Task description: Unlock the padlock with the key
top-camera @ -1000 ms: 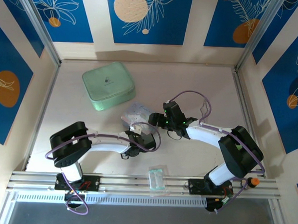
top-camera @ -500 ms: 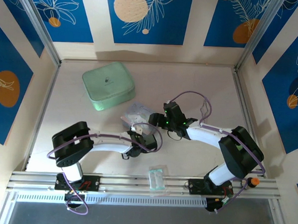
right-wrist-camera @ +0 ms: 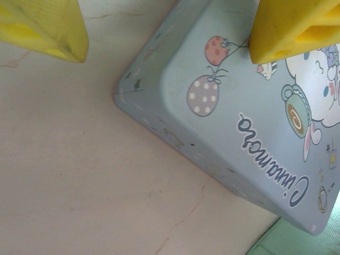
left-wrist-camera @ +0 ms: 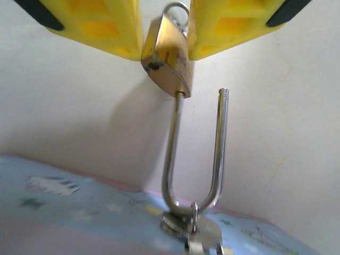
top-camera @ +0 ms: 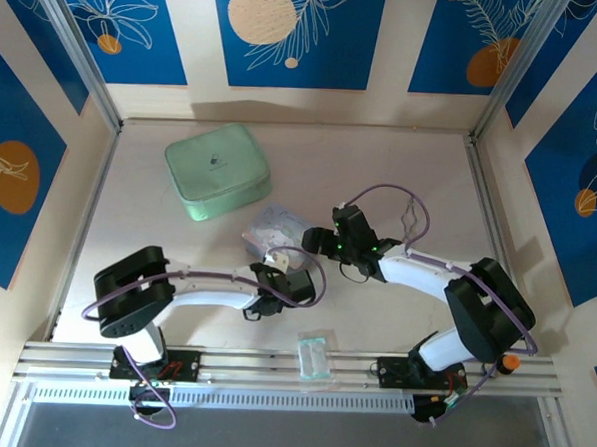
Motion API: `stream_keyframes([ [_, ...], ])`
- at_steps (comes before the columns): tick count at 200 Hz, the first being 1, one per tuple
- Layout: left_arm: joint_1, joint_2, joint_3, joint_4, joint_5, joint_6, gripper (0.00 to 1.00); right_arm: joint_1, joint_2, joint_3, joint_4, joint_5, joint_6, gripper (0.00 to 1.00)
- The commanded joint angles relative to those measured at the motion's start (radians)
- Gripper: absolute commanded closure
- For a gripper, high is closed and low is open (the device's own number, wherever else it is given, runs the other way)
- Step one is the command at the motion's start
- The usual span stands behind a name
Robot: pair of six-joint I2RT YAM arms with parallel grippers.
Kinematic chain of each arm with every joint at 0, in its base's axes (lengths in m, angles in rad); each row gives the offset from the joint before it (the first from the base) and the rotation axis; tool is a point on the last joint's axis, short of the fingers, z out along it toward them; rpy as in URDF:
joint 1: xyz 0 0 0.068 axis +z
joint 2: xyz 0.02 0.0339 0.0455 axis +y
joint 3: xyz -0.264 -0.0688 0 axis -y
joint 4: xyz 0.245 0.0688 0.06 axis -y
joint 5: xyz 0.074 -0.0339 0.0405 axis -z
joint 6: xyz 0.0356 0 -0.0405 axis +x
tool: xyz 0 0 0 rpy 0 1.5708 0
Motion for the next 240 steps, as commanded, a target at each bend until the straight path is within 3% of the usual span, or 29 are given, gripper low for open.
stream_keyframes([
  [1, -0.01, -0.036, 0.007, -0.007, 0.022, 0.014, 0.68, -0.021, -0.034, -0.017, -0.042, -0.017, -0.013, 0.21],
  [34, -0.01, -0.047, 0.001, 0.004, 0.041, 0.014, 0.56, -0.021, -0.083, -0.04, -0.035, -0.021, -0.032, 0.2],
  [48, -0.002, -0.091, -0.011, 0.011, 0.034, 0.025, 0.39, -0.015, -0.128, -0.062, -0.036, -0.01, -0.033, 0.17],
  [54, 0.006, -0.118, -0.017, 0.017, 0.035, 0.035, 0.29, -0.011, -0.153, -0.07, -0.044, -0.002, -0.033, 0.0],
  [67, 0.039, -0.186, -0.036, 0.044, 0.067, 0.069, 0.1, 0.001, -0.212, -0.08, -0.082, 0.019, -0.027, 0.01],
  [77, 0.081, -0.245, -0.052, 0.065, 0.102, 0.089, 0.01, 0.002, -0.248, -0.077, -0.113, -0.011, -0.053, 0.01],
  [111, 0.283, -0.412, -0.12, 0.156, 0.277, 0.153, 0.0, 0.051, -0.333, -0.051, -0.247, -0.032, -0.045, 0.02],
  [149, 0.486, -0.456, -0.146, 0.217, 0.392, 0.185, 0.04, 0.293, -0.291, 0.018, -0.328, 0.114, 0.067, 0.11],
  [185, 0.544, -0.435, -0.123, 0.227, 0.375, 0.213, 0.05, 0.491, -0.08, 0.15, -0.297, 0.208, 0.151, 0.14],
  [213, 0.566, -0.441, -0.06, 0.113, 0.239, 0.301, 0.08, 0.499, 0.087, 0.224, -0.249, 0.212, 0.172, 0.22],
  [240, 0.626, -0.495, -0.094, 0.152, 0.339, 0.3, 0.08, 0.483, 0.216, 0.317, -0.263, 0.222, 0.141, 0.27],
])
